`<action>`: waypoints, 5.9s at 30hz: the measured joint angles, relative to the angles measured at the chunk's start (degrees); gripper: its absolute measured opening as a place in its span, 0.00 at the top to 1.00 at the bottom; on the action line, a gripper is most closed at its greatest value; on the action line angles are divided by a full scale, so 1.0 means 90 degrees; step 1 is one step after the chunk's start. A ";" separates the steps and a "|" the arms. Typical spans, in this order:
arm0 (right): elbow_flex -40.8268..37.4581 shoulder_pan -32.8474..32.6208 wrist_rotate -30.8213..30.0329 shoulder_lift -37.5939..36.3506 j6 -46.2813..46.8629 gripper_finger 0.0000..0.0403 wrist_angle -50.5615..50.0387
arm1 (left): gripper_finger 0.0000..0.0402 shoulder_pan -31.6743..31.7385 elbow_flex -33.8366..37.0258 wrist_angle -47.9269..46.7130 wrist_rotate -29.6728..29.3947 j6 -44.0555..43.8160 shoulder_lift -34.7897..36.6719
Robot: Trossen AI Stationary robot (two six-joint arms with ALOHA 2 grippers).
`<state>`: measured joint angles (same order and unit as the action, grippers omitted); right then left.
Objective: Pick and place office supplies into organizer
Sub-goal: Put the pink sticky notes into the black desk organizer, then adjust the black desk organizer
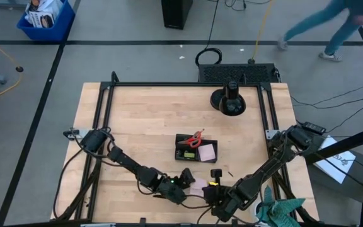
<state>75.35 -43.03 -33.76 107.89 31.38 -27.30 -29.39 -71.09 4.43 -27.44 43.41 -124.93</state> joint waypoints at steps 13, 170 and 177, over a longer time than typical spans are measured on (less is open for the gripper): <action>0.0002 0.0028 -0.0792 -0.0642 -0.0471 1.00 -0.1193 | 0.40 -0.0542 0.0059 -0.1495 -0.5246 -0.0537 0.1507; -0.3242 0.2243 0.0951 -0.2139 0.0905 1.00 -0.0845 | 0.40 -0.0529 0.0053 -0.4389 -0.0668 -0.6256 0.3061; -0.3247 0.2287 0.1108 -0.2143 0.0108 1.00 0.0451 | 0.40 -0.0529 0.0056 -0.4595 -0.0668 -0.6462 0.3061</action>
<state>46.13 -22.45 -23.79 88.60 32.36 -23.23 -34.15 -70.59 -36.93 -33.45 -14.74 -97.38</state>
